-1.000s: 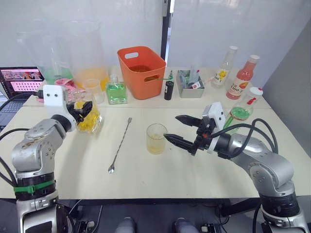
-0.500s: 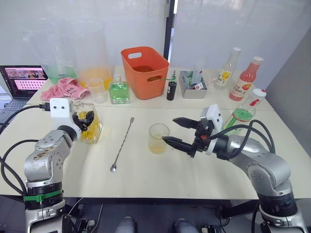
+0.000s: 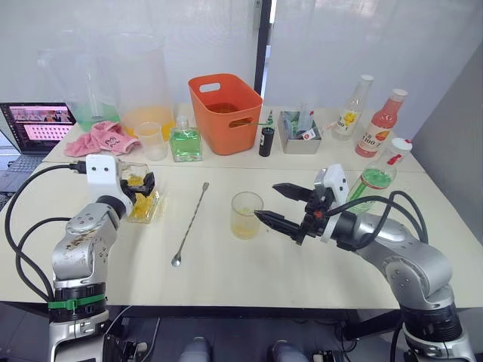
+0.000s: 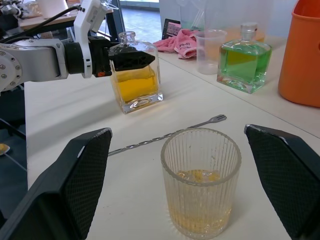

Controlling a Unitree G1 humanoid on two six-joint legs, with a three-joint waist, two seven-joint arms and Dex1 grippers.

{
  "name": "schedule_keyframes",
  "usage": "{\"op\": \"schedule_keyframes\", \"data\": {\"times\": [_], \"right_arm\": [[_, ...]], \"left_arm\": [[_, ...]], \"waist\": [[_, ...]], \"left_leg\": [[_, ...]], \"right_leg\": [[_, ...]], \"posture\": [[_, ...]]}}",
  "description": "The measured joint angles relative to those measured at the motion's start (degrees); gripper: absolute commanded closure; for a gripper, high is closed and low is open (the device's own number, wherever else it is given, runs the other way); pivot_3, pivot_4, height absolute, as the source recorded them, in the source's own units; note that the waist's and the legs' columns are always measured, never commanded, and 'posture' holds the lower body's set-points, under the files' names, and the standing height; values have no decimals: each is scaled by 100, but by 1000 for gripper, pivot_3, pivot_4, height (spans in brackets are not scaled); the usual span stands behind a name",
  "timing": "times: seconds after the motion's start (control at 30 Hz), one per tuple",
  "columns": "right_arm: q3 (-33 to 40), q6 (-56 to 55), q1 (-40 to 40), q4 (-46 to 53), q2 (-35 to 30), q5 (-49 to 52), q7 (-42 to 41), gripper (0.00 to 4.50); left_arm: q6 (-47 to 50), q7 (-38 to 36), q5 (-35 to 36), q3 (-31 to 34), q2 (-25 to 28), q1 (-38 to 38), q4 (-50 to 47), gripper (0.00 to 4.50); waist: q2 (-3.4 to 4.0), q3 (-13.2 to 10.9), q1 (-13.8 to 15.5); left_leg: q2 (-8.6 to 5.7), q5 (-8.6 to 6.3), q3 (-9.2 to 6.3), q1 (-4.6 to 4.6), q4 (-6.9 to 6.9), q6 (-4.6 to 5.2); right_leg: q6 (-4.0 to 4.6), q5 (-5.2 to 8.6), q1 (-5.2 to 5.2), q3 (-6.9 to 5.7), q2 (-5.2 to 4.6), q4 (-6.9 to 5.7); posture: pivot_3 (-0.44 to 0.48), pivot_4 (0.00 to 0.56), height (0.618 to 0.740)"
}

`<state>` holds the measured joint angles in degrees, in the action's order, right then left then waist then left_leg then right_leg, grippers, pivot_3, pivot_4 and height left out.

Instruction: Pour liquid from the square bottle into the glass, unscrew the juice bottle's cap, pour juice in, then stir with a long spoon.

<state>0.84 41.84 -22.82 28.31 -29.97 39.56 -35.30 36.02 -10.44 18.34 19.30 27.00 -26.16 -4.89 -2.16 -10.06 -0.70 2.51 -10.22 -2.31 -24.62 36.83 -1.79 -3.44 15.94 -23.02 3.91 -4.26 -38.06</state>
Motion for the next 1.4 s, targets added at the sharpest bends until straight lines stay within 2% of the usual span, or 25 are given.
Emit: {"op": "schedule_keyframes", "data": {"times": [0.33, 0.5, 0.63, 0.77, 0.83, 0.9, 1.0, 1.23, 1.4], "right_arm": [[292, 3, 195, 68, -124, 12, 112, 0], [737, 26, 582, 200, -312, 157, 213, 0], [1432, 13, 1166, 167, -674, 208, 265, 0], [2140, -69, 1727, -175, -1011, 121, 92, 0], [2473, -280, 2012, -350, -1106, 42, -24, 0], [2890, -465, 2383, -613, -1201, -67, -181, 0], [3464, -712, 2780, -975, -1225, -125, -371, 0], [4086, -1264, 3515, -1397, -1187, -524, -498, 0], [4118, -1656, 3931, -1508, -706, -804, -302, 0]], "left_arm": [[235, -37, 325, 302, 84, 26, -688, 19], [583, -213, 692, 749, 461, 318, -1281, 19], [643, -881, 1164, 1230, 937, 813, -1413, 19], [545, -1832, 1778, 2049, 1377, 1216, -1016, 19], [326, -2536, 2026, 2299, 1544, 1620, -824, 19], [22, -3174, 2109, 2542, 1633, 2046, -447, 19], [-485, -3713, 1989, 2687, 1721, 2503, 233, 19], [-1628, -4079, 1437, 2658, 1749, 3005, 1395, 19], [-2356, -4174, 1108, 2442, 1572, 3191, 1906, 19]], "waist": [[0, 0, -14], [0, 0, -17], [0, 0, -8], [0, 0, -16], [2, 0, -19], [2, 0, -19], [2, 0, -21], [-1, 2, -17], [1, 19, -16]], "left_leg": [[1, 0, 0, -1, -2, 0], [1, 0, 0, -1, -6, 0], [2, -1, 4, -1, -7, 0], [10, -1, 16, 2, -9, 0], [13, -1, 24, 9, -14, 0], [14, -1, 32, 22, -26, 0], [17, -1, 38, 46, -41, 0], [27, -2, 51, 80, -71, -2], [27, -2, 61, 84, -87, -2]], "right_leg": [[0, 0, -2, 0, 1, 2], [0, 0, -3, 1, 1, 4], [1, 2, -1, 1, -1, 9], [9, 10, 0, 1, 2, 24], [13, 12, 2, 5, 3, 26], [17, 16, 8, 8, 2, 32], [18, 17, 33, 9, 3, 46], [19, 21, 72, 10, 2, 96], [20, 22, 71, 15, -2, 101]], "posture": [[0, 150, 739], [0, 150, 739], [0, 150, 739], [0, 150, 739], [0, 150, 739], [0, 150, 739], [0, 150, 739], [0, 150, 739], [0, 150, 739]]}}
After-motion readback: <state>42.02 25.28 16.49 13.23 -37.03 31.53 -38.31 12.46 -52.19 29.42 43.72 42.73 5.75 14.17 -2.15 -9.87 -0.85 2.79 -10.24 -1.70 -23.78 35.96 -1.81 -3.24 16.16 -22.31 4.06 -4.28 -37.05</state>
